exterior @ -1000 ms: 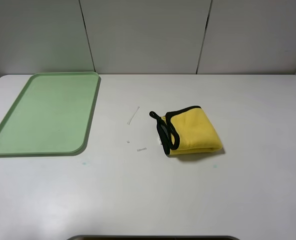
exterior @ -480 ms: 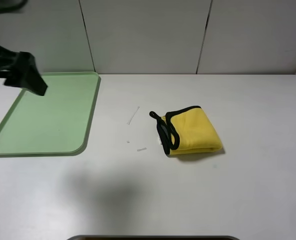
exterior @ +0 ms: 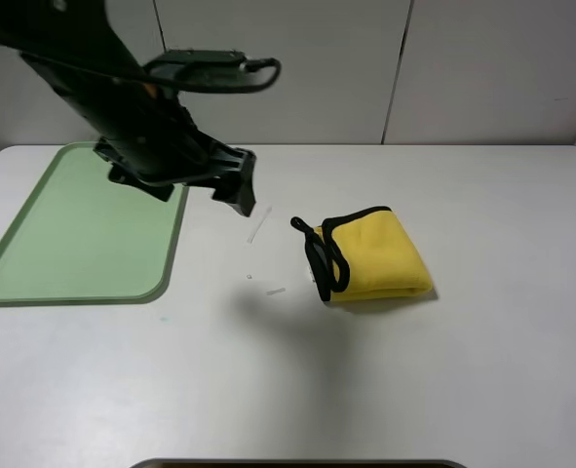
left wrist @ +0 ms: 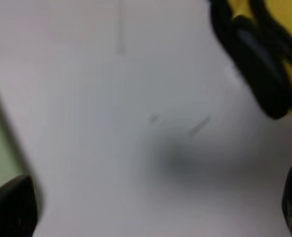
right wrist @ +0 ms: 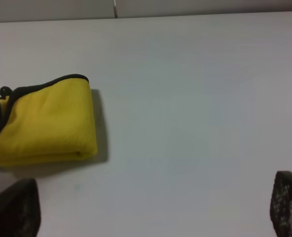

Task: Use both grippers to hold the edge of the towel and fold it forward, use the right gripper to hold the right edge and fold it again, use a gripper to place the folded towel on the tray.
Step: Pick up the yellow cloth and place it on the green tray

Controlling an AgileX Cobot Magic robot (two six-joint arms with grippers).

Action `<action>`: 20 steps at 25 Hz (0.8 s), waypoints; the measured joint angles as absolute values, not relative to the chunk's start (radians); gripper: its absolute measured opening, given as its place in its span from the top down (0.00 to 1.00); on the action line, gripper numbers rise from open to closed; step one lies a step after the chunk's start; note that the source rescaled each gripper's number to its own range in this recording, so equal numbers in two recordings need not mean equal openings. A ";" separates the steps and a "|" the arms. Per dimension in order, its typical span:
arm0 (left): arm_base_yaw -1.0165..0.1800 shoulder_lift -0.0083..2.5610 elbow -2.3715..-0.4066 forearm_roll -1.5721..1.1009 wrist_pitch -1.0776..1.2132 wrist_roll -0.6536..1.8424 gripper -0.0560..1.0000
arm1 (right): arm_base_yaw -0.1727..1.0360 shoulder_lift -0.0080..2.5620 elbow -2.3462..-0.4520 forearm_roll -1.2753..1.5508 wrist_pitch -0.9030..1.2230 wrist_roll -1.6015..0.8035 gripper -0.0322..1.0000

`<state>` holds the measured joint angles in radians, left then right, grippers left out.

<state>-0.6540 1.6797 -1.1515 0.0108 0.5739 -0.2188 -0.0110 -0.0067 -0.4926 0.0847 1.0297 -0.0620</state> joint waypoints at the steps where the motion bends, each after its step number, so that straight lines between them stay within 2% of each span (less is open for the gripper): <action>1: -0.669 1.713 -1.162 0.011 0.547 -0.232 0.00 | -0.011 -0.007 -0.493 0.085 1.030 -0.062 0.00; 7: -0.738 1.881 -1.251 0.011 0.449 -0.294 0.00 | -0.011 -0.007 -0.493 0.085 1.030 -0.062 0.00; 20: -0.790 2.115 -1.411 0.000 0.367 -0.355 0.00 | -0.011 -0.007 -0.493 0.088 1.030 -0.062 0.00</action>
